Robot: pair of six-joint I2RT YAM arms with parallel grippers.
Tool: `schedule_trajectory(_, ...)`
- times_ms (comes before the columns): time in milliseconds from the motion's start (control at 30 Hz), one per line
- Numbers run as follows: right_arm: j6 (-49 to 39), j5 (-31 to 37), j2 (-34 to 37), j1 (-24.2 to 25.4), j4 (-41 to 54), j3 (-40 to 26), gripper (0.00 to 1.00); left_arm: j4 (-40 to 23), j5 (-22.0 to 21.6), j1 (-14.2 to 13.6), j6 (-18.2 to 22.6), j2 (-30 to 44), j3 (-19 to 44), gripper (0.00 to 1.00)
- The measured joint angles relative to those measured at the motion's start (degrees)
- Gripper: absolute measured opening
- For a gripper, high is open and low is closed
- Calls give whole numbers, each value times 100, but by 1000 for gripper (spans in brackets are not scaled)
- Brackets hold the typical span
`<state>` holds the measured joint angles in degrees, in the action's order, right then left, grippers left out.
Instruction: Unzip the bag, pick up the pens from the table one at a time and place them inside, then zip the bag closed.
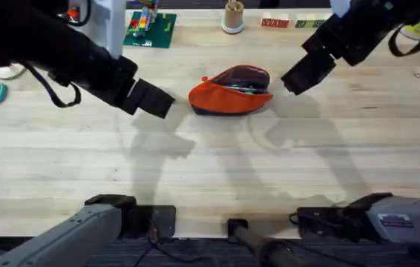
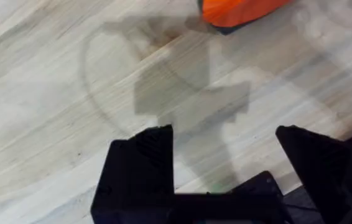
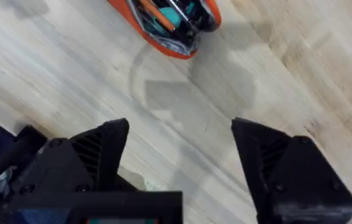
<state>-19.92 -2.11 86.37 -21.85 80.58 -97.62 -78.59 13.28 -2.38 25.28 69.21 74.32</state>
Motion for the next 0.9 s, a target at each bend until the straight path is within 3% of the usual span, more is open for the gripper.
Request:
schedule_trajectory(133,2,0,0,0,-1,0,997,25,57,103,51,0,0,993)
schedule_trajectory(733,2,-50,0,-22,-553,0,998,66,-2,103,110,0,0,993)
schedule_trajectory(900,2,-52,0,-28,-659,0,998,284,27,142,357,0,0,993)
